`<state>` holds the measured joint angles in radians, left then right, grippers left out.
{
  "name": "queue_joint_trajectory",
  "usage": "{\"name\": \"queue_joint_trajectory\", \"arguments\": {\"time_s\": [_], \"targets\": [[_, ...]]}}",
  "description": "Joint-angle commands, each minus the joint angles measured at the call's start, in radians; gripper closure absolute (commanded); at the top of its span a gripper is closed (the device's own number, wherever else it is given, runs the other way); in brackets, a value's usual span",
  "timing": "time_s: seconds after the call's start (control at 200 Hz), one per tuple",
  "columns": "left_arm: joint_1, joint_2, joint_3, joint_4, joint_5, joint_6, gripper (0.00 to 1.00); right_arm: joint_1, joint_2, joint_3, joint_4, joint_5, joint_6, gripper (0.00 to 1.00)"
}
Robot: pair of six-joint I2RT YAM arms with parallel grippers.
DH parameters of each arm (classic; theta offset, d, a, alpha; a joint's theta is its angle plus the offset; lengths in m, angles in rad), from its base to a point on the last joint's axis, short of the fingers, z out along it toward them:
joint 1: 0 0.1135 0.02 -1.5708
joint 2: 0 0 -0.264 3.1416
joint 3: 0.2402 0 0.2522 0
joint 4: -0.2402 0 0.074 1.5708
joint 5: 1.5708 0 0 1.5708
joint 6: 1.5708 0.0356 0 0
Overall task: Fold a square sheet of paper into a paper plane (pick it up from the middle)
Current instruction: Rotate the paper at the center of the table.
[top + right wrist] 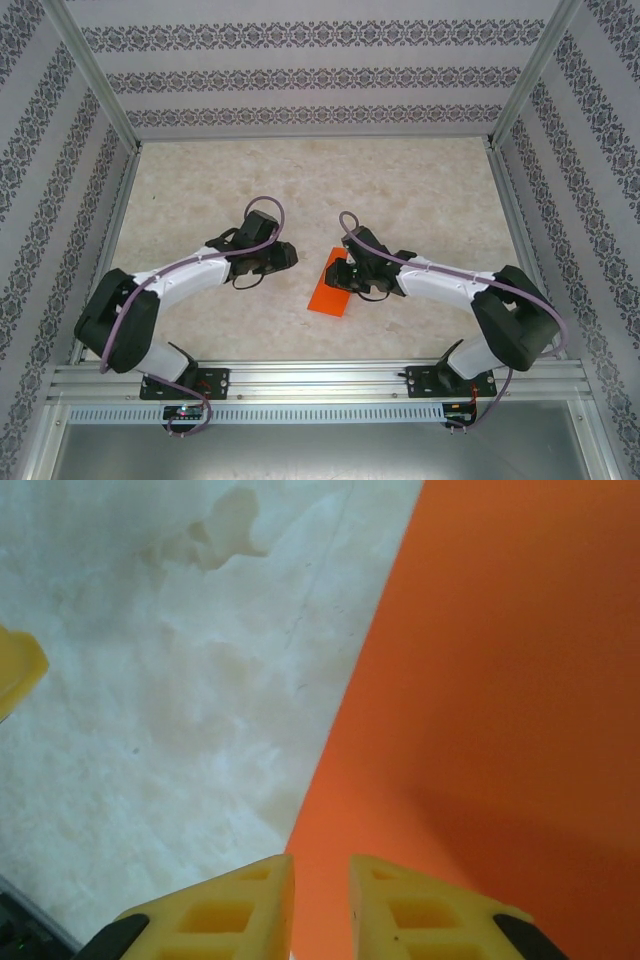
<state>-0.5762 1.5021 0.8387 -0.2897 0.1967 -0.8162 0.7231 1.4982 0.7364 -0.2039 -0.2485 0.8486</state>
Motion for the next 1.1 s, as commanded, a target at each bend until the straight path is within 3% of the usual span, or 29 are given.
{"name": "queue_joint_trajectory", "arguments": {"time_s": [0.0,0.355,0.714,0.844,1.094], "targets": [[-0.001,0.033,0.047,0.021,0.094,0.045,0.59,-0.015,0.048,-0.041,0.041,0.022,-0.01,0.78],[-0.002,0.063,0.055,0.01,0.085,0.041,0.57,-0.031,0.12,-0.033,0.0,-0.06,-0.283,0.78],[-0.015,0.105,0.083,0.016,0.095,0.032,0.58,-0.04,0.259,0.185,-0.157,-0.138,-0.63,0.77],[-0.016,0.116,0.07,0.012,0.1,0.027,0.61,-0.057,0.241,0.201,-0.166,-0.159,-0.609,0.74],[-0.03,0.154,0.075,0.071,0.178,0.033,0.77,-0.063,-0.009,0.034,0.013,-0.08,-0.362,0.64]]}}
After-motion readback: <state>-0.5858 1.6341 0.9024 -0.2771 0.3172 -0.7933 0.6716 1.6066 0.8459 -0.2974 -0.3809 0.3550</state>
